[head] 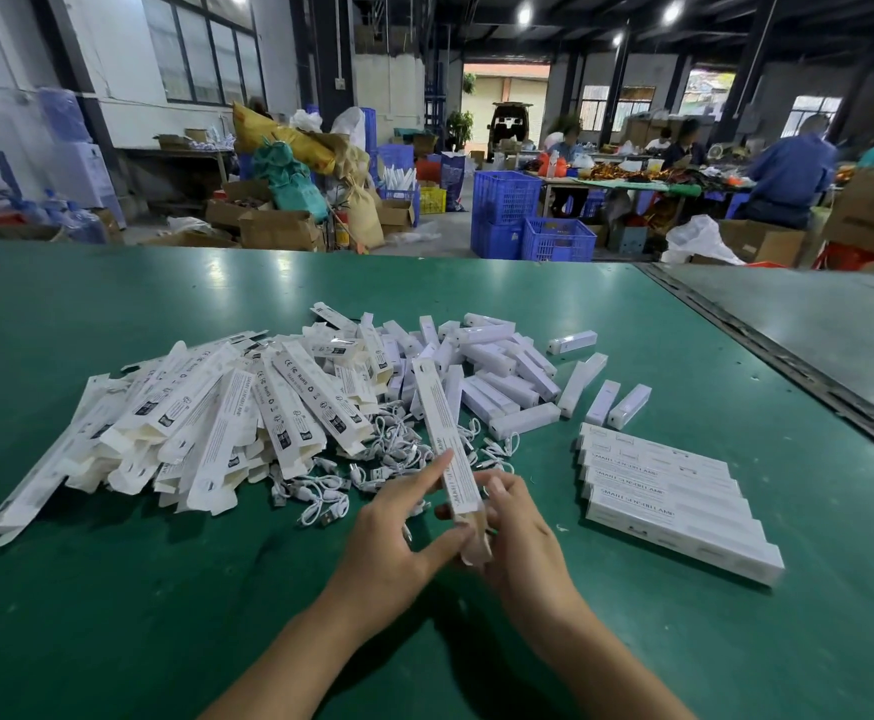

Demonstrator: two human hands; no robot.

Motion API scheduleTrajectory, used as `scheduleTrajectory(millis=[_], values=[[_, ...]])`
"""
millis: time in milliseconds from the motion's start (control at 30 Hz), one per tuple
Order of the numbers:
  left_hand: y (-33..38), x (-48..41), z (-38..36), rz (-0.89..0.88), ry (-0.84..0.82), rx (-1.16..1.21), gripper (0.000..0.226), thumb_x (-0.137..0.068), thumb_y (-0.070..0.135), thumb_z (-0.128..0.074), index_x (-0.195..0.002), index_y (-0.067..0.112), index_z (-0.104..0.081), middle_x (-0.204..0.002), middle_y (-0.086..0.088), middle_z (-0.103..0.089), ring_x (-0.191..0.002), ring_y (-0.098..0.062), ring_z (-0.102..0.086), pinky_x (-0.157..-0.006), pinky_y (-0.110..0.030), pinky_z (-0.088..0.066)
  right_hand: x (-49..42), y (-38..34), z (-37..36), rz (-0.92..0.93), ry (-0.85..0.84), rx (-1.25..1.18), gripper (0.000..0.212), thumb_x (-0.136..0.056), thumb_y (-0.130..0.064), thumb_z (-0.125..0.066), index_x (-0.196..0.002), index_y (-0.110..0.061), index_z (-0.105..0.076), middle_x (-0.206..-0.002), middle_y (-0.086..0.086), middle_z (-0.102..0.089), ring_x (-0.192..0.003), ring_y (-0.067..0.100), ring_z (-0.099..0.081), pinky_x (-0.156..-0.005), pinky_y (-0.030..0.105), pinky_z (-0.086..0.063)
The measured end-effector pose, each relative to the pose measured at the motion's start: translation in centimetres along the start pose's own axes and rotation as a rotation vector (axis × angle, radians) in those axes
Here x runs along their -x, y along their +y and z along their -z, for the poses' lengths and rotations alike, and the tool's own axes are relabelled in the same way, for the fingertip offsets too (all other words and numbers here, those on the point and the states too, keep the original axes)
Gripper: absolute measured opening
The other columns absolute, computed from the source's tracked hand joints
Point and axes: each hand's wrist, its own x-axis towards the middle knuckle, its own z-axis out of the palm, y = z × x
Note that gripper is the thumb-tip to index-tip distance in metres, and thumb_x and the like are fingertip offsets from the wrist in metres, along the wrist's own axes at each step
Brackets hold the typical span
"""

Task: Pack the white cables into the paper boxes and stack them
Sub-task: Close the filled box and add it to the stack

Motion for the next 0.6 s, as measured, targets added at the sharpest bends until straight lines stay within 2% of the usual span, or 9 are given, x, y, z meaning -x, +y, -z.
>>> scheduleTrajectory(millis=[67, 133, 233, 300, 367, 433, 600], values=[[0.06, -0.08, 0.12, -0.005, 0.054, 0.013, 0.061, -0.076, 0.055, -0.069, -0.130, 0.066, -0.044, -0.130, 0.034, -0.053, -0.124, 0.015, -0.046, -0.097, -0.002, -0.034, -0.05, -0.20, 0.29, 0.029, -0.029, 0.035, 0.025, -0.091, -0.022, -0.045, -0.100, -0.032, -0.066, -0.089, 0.009, -0.071, -0.070, 0.013, -0.061, -0.062, 0.026, -0.050], [0.16, -0.13, 0.25, -0.004, 0.087, 0.018, 0.057, -0.078, 0.048, -0.069, -0.125, 0.070, -0.046, -0.130, 0.032, -0.054, -0.120, 0.015, -0.048, -0.096, -0.002, -0.035, 0.00, -0.38, 0.47, 0.115, -0.023, 0.134, 0.033, -0.083, -0.015, -0.044, -0.104, -0.028, -0.066, -0.083, 0.004, -0.072, -0.069, 0.012, -0.064, -0.065, 0.025, -0.052], [0.21, -0.13, 0.29, 0.001, 0.091, 0.045, 0.051, -0.079, 0.048, -0.068, -0.127, 0.058, -0.053, -0.128, 0.024, -0.061, -0.116, 0.010, -0.054, -0.093, -0.004, -0.038, 0.09, -0.32, 0.63, 0.251, 0.039, 0.347, 0.035, -0.091, 0.001, -0.051, -0.107, -0.027, -0.064, -0.080, 0.000, -0.072, -0.066, 0.007, -0.062, -0.067, 0.030, -0.053], [0.33, -0.10, 0.38, 0.012, 0.089, 0.063, 0.051, -0.077, 0.059, -0.065, -0.126, 0.063, -0.054, -0.123, 0.033, -0.061, -0.114, 0.013, -0.053, -0.088, -0.001, -0.038, 0.18, -0.30, 0.77, 0.312, 0.051, 0.436, 0.032, -0.093, -0.001, -0.056, -0.107, -0.029, -0.061, -0.081, -0.002, -0.072, -0.067, 0.008, -0.064, -0.069, 0.035, -0.055], [0.44, -0.13, 0.49, 0.013, 0.085, 0.079, 0.050, -0.075, 0.065, -0.061, -0.124, 0.068, -0.049, -0.124, 0.042, -0.055, -0.114, 0.012, -0.054, -0.087, -0.001, -0.039, 0.31, -0.36, 0.94, 0.372, 0.048, 0.474, 0.028, -0.094, -0.006, -0.059, -0.104, -0.031, -0.055, -0.083, -0.005, -0.072, -0.070, 0.008, -0.067, -0.069, 0.028, -0.054], [0.55, -0.26, 0.60, 0.015, 0.076, 0.120, 0.048, -0.077, 0.063, -0.063, -0.123, 0.069, -0.051, -0.125, 0.041, -0.056, -0.114, 0.006, -0.058, -0.090, -0.006, -0.043, 0.42, -0.34, 1.09, 0.417, 0.047, 0.501, 0.027, -0.094, -0.013, -0.062, -0.100, -0.035, -0.049, -0.085, -0.008, -0.073, -0.073, 0.008, -0.069, -0.067, 0.019, -0.052], [0.50, -0.41, 0.66, 0.013, 0.041, 0.183, 0.047, -0.079, 0.050, -0.072, -0.120, 0.068, -0.055, -0.121, 0.033, -0.062, -0.111, -0.003, -0.064, -0.093, -0.016, -0.049, 0.66, -0.34, 0.96, 0.468, 0.067, 0.592, 0.027, -0.095, -0.022, -0.061, -0.091, -0.042, -0.044, -0.082, -0.015, -0.071, -0.070, 0.003, -0.069, -0.058, 0.011, -0.046]])
